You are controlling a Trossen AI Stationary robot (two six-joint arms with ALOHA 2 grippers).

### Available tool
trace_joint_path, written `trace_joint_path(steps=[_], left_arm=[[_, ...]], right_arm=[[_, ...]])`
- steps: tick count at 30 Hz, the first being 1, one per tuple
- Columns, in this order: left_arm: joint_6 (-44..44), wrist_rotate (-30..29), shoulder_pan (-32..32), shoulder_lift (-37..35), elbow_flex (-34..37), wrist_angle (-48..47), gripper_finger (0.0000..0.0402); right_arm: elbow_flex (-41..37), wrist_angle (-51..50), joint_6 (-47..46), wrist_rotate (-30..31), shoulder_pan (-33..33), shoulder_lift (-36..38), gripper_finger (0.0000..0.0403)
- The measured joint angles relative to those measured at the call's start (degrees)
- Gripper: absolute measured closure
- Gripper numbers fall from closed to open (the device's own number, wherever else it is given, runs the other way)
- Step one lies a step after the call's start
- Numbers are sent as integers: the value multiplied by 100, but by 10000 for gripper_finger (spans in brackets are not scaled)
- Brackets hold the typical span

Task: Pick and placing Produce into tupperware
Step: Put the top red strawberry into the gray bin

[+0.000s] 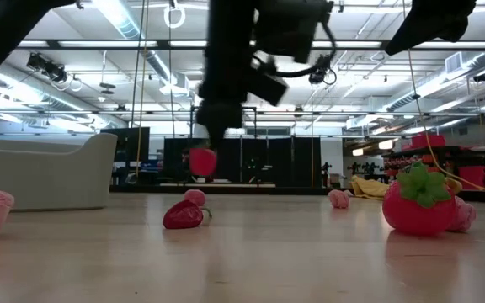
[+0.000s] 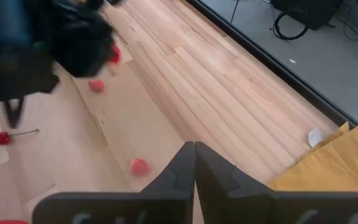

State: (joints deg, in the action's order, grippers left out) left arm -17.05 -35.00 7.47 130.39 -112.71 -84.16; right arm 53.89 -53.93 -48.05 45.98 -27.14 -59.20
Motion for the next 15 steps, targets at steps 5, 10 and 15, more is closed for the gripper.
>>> trace_joint_path(steps=[5,10,15], left_arm=[[-946,-81,484,-126,199,-563,399],[-1454,-130,944,-325,184,-580,400],[-2044,-142,1277,-614,184,-586,400]], right_arm=[[0,4,0,0,0,0,385],[0,39,-17,0,0,0,385],[0,71,-47,-2,1,0,385]])
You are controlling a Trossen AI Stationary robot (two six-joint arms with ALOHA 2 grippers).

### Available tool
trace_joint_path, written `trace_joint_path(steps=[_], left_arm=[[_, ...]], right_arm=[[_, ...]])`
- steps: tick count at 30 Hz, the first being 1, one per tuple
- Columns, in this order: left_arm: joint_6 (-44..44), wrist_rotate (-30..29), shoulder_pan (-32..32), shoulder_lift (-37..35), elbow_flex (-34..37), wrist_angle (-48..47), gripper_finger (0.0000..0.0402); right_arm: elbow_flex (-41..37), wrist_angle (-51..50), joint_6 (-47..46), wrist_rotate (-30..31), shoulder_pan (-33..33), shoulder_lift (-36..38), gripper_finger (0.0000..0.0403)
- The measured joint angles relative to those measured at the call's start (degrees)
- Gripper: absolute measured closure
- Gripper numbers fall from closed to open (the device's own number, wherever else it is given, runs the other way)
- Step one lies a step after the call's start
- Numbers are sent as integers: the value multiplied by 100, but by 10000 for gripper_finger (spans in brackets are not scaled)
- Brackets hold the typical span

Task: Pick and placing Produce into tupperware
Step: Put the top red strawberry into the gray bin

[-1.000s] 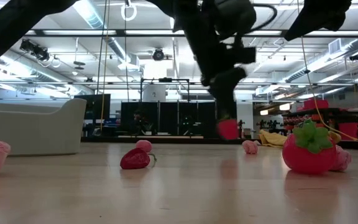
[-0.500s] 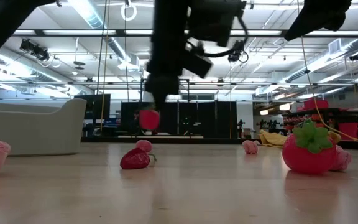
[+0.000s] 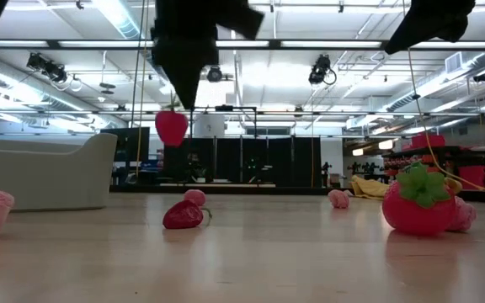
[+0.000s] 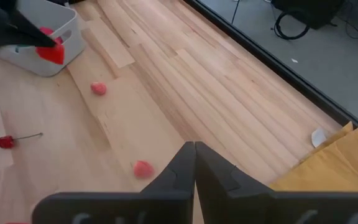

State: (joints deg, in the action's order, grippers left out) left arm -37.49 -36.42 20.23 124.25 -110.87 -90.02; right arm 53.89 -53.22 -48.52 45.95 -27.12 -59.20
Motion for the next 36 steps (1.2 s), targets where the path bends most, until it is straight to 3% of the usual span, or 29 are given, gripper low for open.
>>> trace_joint_path(steps=[4,8,13,21,25,30,36], left_arm=[[-289,-21,202,-256,199,2,399],[-674,48,261,-797,973,6,400],[-1681,357,342,-1935,2256,0,400],[-3397,484,865,-3831,3744,19,400],[-4162,517,1185,-4548,4677,716,399],[-4433,985,1494,-4933,5638,1956,399],[-4455,1614,1775,-4929,6143,2197,393]], right_arm=[[0,7,1,0,-1,0,385],[0,16,-37,-39,-1,0,385],[0,16,-226,-138,-1,0,385],[0,14,-280,-137,-1,0,385],[0,16,-295,-136,-1,0,385],[0,16,-297,-133,-1,0,385],[0,16,-290,-130,-1,0,385]])
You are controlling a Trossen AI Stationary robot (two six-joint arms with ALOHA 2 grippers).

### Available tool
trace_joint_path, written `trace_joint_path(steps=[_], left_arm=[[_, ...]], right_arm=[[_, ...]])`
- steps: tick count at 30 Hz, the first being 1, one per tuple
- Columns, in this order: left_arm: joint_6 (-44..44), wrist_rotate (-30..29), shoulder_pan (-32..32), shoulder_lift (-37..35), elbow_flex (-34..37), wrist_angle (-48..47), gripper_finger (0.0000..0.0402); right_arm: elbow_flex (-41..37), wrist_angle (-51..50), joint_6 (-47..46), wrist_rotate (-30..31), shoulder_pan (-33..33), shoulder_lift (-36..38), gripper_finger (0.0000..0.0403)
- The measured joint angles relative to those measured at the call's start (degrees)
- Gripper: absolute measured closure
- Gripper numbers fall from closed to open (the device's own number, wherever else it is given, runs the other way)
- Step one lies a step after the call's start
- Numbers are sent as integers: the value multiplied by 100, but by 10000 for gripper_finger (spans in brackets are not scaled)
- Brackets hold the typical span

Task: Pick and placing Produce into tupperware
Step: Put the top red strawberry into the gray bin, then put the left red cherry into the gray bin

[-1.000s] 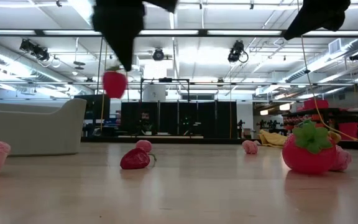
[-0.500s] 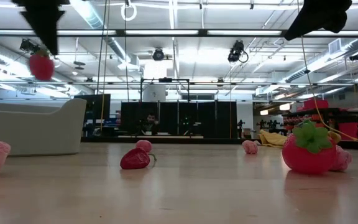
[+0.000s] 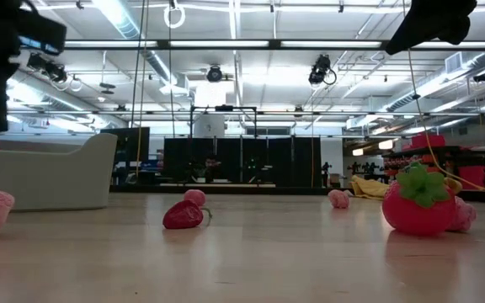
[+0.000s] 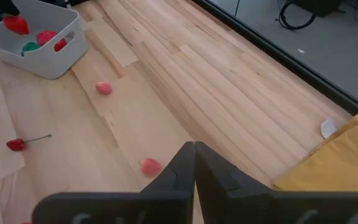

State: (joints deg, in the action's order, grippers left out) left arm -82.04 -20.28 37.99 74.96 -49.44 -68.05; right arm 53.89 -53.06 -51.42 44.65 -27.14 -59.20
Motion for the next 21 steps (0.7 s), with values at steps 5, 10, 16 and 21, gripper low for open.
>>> trace_joint_path(steps=[5,10,16,21], left_arm=[[11,47,114,0,190,-88,357],[-18,84,117,0,197,-81,304],[61,307,93,3,-293,-250,275],[-10,491,152,2,-1125,-335,288]], right_arm=[[0,0,2,1,0,0,385],[0,0,2,5,0,0,385],[0,-1,6,5,0,0,385],[0,0,9,8,0,0,385]])
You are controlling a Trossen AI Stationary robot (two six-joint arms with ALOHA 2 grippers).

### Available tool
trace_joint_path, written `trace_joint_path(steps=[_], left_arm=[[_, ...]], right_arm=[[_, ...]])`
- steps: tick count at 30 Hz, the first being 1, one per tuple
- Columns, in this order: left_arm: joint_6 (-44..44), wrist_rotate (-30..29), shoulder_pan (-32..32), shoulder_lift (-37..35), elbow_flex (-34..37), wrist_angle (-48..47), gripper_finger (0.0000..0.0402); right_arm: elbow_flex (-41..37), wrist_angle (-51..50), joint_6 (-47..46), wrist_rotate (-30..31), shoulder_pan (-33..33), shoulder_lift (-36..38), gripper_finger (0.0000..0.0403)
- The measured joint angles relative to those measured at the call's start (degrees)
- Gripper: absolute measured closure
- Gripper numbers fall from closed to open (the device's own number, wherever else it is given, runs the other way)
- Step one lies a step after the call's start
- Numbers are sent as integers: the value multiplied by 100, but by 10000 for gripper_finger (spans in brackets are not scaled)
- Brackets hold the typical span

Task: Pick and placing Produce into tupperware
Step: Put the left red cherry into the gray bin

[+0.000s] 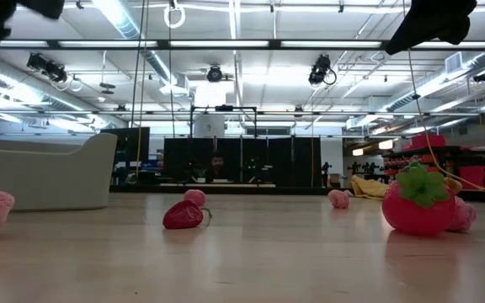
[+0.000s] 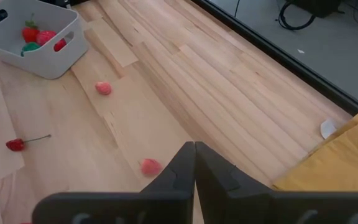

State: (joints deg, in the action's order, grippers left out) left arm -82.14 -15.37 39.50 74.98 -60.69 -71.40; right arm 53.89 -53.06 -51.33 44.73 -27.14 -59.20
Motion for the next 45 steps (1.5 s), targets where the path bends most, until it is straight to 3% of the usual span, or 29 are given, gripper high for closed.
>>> trace_joint_path(steps=[5,12,17,21,25,31,40,45], left_arm=[[-316,168,386,0,-469,494,307],[-1181,303,1355,129,-25,1868,317],[-1635,342,1706,673,148,2443,294],[-1763,744,1740,1168,145,2824,261],[-1634,791,1727,1607,145,3370,229],[-1625,942,1725,2127,145,3190,203],[-1922,965,1608,2481,145,3255,211],[-1926,1003,1466,2687,145,3257,242]], right_arm=[[-2,-2,52,0,1,0,385],[-2,-2,57,0,2,0,385],[-4,-2,143,36,0,0,385],[-4,0,240,306,0,0,385],[-4,1,457,464,2,0,385],[-4,4,534,476,2,0,385],[-4,17,1113,476,2,0,385],[-4,17,1401,474,1,0,385]])
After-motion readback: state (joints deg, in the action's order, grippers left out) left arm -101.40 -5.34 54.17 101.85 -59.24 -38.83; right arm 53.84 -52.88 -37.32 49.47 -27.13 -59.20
